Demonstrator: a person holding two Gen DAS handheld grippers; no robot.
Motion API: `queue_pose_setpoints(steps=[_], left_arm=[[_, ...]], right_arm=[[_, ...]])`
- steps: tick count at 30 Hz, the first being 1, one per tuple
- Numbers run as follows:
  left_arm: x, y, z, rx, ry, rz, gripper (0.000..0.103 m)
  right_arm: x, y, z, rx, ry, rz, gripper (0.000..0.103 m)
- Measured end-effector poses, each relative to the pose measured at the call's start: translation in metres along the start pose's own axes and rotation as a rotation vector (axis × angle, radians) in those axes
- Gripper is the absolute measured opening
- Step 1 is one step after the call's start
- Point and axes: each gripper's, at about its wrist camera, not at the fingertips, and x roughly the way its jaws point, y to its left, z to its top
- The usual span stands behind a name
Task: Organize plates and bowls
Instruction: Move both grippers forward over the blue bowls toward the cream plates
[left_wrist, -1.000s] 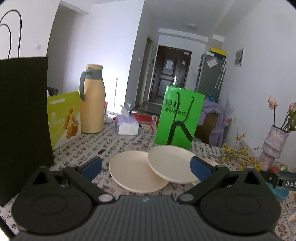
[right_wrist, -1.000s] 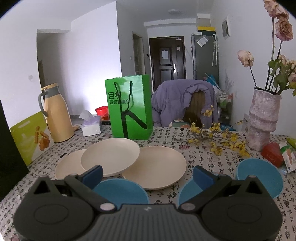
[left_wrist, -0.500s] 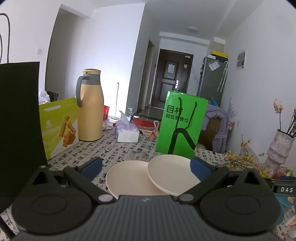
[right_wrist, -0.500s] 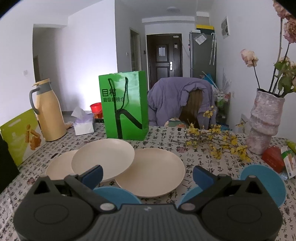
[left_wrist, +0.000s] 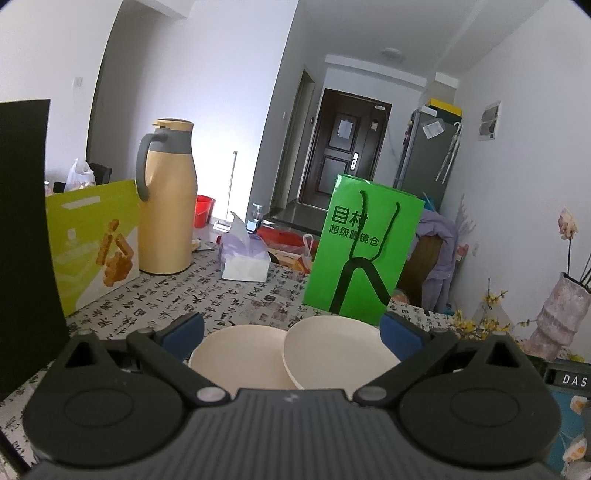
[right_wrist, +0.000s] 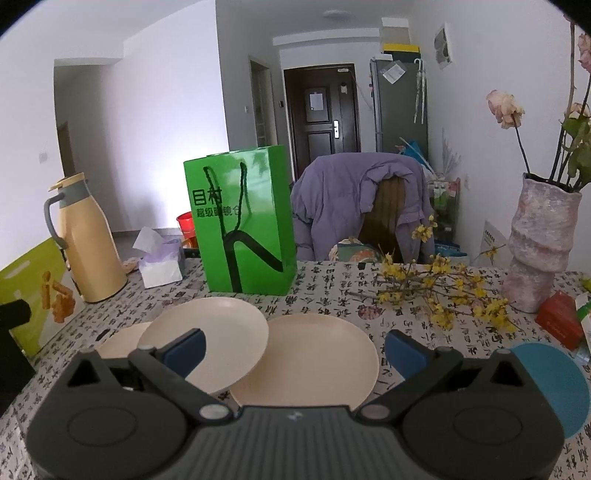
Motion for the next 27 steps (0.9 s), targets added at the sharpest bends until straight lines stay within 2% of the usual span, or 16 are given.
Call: queue_pose_setpoints(steps=[8,27], left_arm=[[0.022,-0.004,0.012,-0.047,0.015,-0.018,0.103],[0.064,-0.006,0.031,-0.094,-0.016,0.006,0.103]], right_arm=[[0.021,0.003,0.01,0.001,0.01,-0.022,0.103],[0.058,0.02,0.028,-0.044,0.021,-0.033,0.103]])
